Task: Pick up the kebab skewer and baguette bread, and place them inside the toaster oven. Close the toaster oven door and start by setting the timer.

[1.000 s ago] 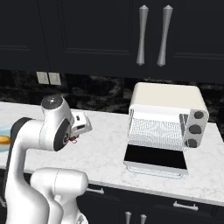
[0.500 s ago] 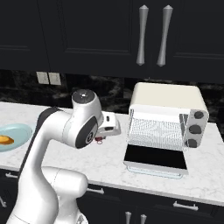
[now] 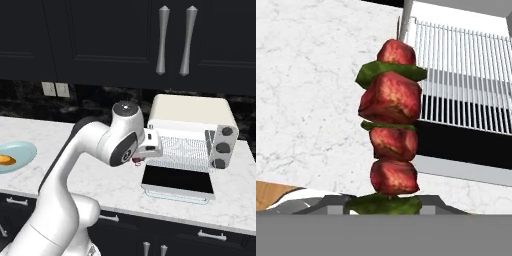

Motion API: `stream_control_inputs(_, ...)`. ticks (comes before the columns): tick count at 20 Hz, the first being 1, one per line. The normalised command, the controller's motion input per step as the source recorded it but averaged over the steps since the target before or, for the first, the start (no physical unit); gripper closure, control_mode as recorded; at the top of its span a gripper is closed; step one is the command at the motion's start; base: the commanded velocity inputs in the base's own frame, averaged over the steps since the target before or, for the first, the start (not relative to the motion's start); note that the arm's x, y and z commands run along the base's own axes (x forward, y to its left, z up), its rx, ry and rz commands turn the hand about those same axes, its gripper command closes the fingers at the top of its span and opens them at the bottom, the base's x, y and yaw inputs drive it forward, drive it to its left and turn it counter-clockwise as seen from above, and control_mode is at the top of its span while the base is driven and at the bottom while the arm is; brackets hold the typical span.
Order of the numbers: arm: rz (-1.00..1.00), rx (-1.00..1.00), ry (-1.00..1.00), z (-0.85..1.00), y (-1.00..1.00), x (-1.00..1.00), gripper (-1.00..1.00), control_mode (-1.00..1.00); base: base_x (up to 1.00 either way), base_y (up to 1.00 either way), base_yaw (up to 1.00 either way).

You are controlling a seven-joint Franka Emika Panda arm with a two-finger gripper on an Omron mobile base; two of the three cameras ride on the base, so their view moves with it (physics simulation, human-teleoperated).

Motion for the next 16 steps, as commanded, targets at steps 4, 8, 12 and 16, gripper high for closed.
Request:
stream_control_inputs(4, 0.00, 0.01, -0.01, -0.16, -0.44, 0.08, 1.00, -1.00, 0.00, 0.00, 0.00)
stream_control_inputs(8, 0.00, 0.10, 0.04, -0.08, -0.16, 0.37, 1.00, -1.00, 0.00, 0.00, 0.00)
stream_control_inputs(12, 0.00, 0.04, 0.00, -0.20, -0.16, 0.22, 1.00, -1.00, 0.00, 0.00, 0.00)
stream_control_inputs(16, 0.00, 0.00, -0.01, -0.25, -0.17, 0.28, 1.00, -1.00, 0.00, 0.00, 0.00)
